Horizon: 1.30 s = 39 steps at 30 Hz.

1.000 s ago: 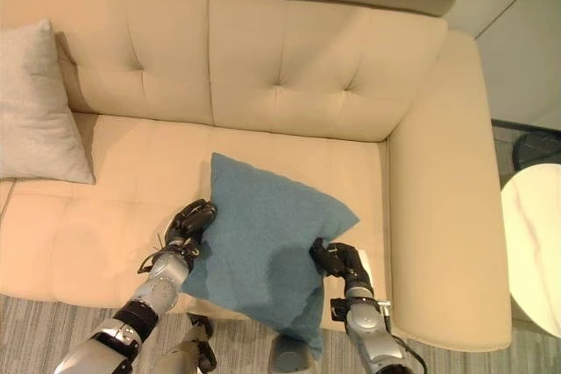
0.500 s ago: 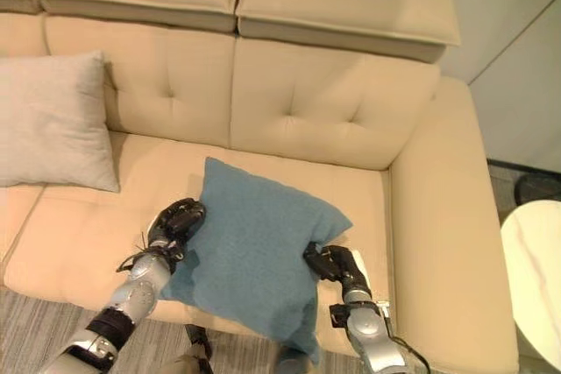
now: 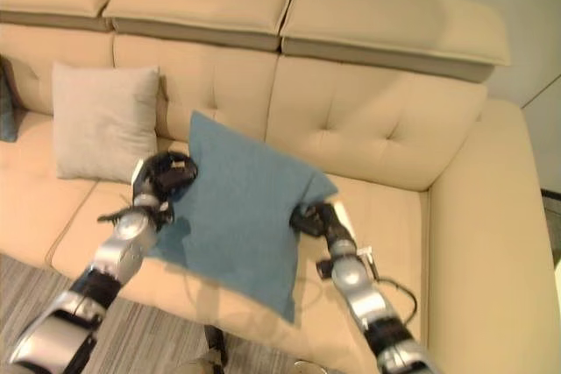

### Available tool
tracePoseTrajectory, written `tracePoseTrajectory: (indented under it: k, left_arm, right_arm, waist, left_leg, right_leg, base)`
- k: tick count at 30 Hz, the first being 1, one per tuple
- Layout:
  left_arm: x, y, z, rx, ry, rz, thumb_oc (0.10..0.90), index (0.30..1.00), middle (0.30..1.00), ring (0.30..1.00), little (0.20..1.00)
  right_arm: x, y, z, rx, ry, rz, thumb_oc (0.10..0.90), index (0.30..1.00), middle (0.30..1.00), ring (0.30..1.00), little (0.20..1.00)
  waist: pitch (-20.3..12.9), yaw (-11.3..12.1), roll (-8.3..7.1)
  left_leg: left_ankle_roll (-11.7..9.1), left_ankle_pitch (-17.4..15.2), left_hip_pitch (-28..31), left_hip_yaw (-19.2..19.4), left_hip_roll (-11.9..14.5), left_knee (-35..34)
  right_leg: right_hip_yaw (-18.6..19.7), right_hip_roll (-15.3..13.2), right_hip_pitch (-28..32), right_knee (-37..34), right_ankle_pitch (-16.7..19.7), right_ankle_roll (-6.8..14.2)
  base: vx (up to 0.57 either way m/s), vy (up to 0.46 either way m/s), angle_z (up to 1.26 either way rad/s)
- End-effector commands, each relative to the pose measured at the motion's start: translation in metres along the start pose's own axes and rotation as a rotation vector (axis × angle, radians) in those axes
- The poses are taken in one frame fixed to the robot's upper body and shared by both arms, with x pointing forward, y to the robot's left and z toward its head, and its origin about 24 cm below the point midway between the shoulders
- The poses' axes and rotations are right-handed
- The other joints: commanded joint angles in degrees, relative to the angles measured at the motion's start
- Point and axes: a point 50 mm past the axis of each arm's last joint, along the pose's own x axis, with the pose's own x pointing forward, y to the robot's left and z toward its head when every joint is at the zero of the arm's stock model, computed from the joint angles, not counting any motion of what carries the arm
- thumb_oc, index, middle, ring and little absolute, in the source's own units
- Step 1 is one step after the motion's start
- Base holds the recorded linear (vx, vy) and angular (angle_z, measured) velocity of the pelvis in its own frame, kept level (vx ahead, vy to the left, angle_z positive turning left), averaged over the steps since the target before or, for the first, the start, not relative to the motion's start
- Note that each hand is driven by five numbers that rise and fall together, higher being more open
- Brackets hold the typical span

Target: Pick up all the scattered cushions and arrange them neatly on the sofa.

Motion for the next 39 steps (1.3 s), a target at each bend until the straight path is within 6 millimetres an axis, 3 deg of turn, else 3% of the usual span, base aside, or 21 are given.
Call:
tracePoseTrajectory:
  k: [1,2,3,5,9,10,15,20,21,25,28,31,35,39]
  left_arm:
    - [0.012,-0.093,0.150,0.070,-0.554,-0.245,0.400,0.300,0.300,0.300,0.300]
    - [0.011,-0.099,0.175,0.117,-0.652,-0.222,0.400,0.300,0.300,0.300,0.300]
    - [0.011,-0.099,0.176,0.117,-0.654,-0.221,0.400,0.300,0.300,0.300,0.300]
    - [0.007,-0.105,0.201,0.144,-0.744,-0.201,0.400,0.300,0.300,0.300,0.300]
    - [-0.003,-0.110,0.240,0.189,-0.885,-0.153,0.400,0.300,0.300,0.300,0.300]
    - [-0.005,-0.111,0.245,0.185,-0.902,-0.152,0.400,0.300,0.300,0.300,0.300]
    - [-0.005,-0.133,0.243,0.132,-0.858,-0.210,0.400,0.300,0.300,0.300,0.300]
    - [-0.005,-0.154,0.239,0.220,-0.853,-0.208,0.400,0.300,0.300,0.300,0.300]
    - [-0.005,-0.157,0.240,0.272,-0.864,-0.184,0.400,0.300,0.300,0.300,0.300]
    - [-0.002,-0.154,0.250,0.355,-0.895,-0.125,0.400,0.300,0.300,0.300,0.300]
    - [-0.006,-0.149,0.273,0.414,-0.979,-0.047,0.400,0.300,0.300,0.300,0.300]
    - [-0.004,-0.143,0.278,0.470,-0.999,-0.016,0.400,0.300,0.300,0.300,0.300]
    - [-0.006,-0.139,0.285,0.564,-1.052,0.027,0.400,0.300,0.300,0.300,0.300]
    - [-0.011,-0.141,0.290,0.619,-1.109,0.029,0.400,0.300,0.300,0.300,0.300]
  right_arm:
    - [0.030,-0.049,0.172,0.070,-0.584,-0.243,0.400,0.300,0.300,0.300,0.300]
    - [0.031,-0.068,0.206,0.058,-0.669,-0.336,0.400,0.300,0.300,0.300,0.300]
    - [0.031,-0.068,0.207,0.058,-0.670,-0.337,0.400,0.300,0.300,0.300,0.300]
    - [0.031,-0.089,0.233,0.020,-0.726,-0.423,0.400,0.300,0.300,0.300,0.300]
    - [0.009,-0.133,0.279,0.002,-0.875,-0.658,0.400,0.300,0.300,0.300,0.300]
    - [0.005,-0.141,0.283,-0.006,-0.889,-0.702,0.400,0.300,0.300,0.300,0.300]
    - [0.007,-0.166,0.282,-0.025,-0.829,-0.825,0.400,0.300,0.300,0.300,0.300]
    - [0.014,-0.175,0.280,0.060,-0.773,-0.856,0.400,0.300,0.300,0.300,0.300]
    - [0.014,-0.179,0.281,0.103,-0.755,-0.899,0.400,0.300,0.300,0.300,0.300]
    - [0.013,-0.184,0.293,0.164,-0.765,-0.923,0.400,0.300,0.300,0.300,0.300]
    - [0.006,-0.186,0.312,0.175,-0.811,-0.950,0.400,0.300,0.300,0.300,0.300]
    - [0.003,-0.185,0.318,0.207,-0.830,-0.961,0.400,0.300,0.300,0.300,0.300]
    - [0.001,-0.185,0.313,0.275,-0.825,-0.998,0.400,0.300,0.300,0.300,0.300]
    - [0.005,-0.195,0.293,0.302,-0.771,-1.068,0.400,0.300,0.300,0.300,0.300]
  waist:
    - [2.0,1.3,-0.38]
    - [3.1,1.6,-0.49]
    - [3.1,1.6,-0.47]
    - [3.7,2.0,-0.70]
    - [4.5,1.7,-0.81]
    - [4.5,1.6,-0.87]
    - [5.2,0.8,-1.20]
    - [5.3,-0.4,-1.95]
    - [4.8,-1.0,-2.04]
    - [4.9,-1.6,-2.36]
    - [4.8,-1.9,-2.31]
    - [4.8,-2.4,-2.00]
    - [5.0,-3.1,-1.44]
    - [5.0,-4.0,-0.80]
  left_leg:
    - [-3.4,-12.8,6.8,-0.3,-0.2,1.2]
    - [-3.5,-12.8,4.9,-0.1,-0.3,2.1]
    - [-3.5,-12.8,4.8,-0.1,-0.3,2.1]
    - [-3.6,-12.7,3.1,0.1,-0.3,2.8]
    - [-3.9,-12.1,0.8,0.1,-0.4,2.4]
    - [-3.9,-12.0,0.6,0.1,-0.5,2.0]
    - [-4.1,-11.4,-0.2,0.0,-0.6,1.0]
    - [-4.4,-11.0,-2.1,0.5,-0.6,0.2]
    - [-4.8,-12.4,-2.4,0.3,-0.3,0.1]
    - [-5.0,-12.3,-3.8,1.4,-0.1,0.1]
    - [-5.4,-11.7,-6.1,2.2,0.3,0.1]
    - [-5.5,-11.6,-6.9,2.4,0.5,0.1]
    - [-5.6,-11.8,-7.1,2.6,0.8,0.1]
    - [-5.6,-12.1,-6.9,2.9,0.8,0.1]
  right_leg:
    - [2.1,1.6,-0.5,0.9,-6.6,0.7]
    - [2.3,1.3,-2.1,1.1,-6.3,0.7]
    - [2.3,1.3,-2.2,1.2,-6.3,0.7]
    - [2.3,0.9,-3.5,1.4,-6.1,0.8]
    - [1.8,0.5,-5.5,1.6,-5.9,1.1]
    - [1.6,0.5,-5.7,1.5,-5.9,1.1]
    - [0.9,0.2,-6.4,1.6,-5.9,1.6]
    - [0.7,0.3,-8.5,0.8,-4.6,2.2]
    - [1.6,0.5,-9.0,0.6,-5.4,2.7]
    - [2.5,0.7,-10.9,0.5,-4.8,3.1]
    - [2.9,0.8,-13.2,0.4,-4.4,3.5]
    - [2.8,0.9,-14.0,0.4,-4.3,3.5]
    - [2.7,0.9,-14.4,0.5,-4.3,3.5]
    - [3.0,0.9,-14.6,0.5,-4.4,3.5]
  base:
    - [-0.07,0.038,0.05]
    - [-0.04,0.034,0.04]
    - [-0.05,0.026,0.02]
    - [0.00,0.004,-0.02]
    - [0.03,0.014,-0.03]
    - [0.05,0.007,0.03]
    - [0.01,0.010,0.06]
    - [-0.01,0.005,-0.01]
    - [0.06,0.005,0.19]
    - [0.01,0.012,0.07]
    - [0.00,0.001,-0.61]
    - [0.01,0.000,-0.07]
    - [0.03,0.013,-0.07]
    - [0.01,0.003,0.01]
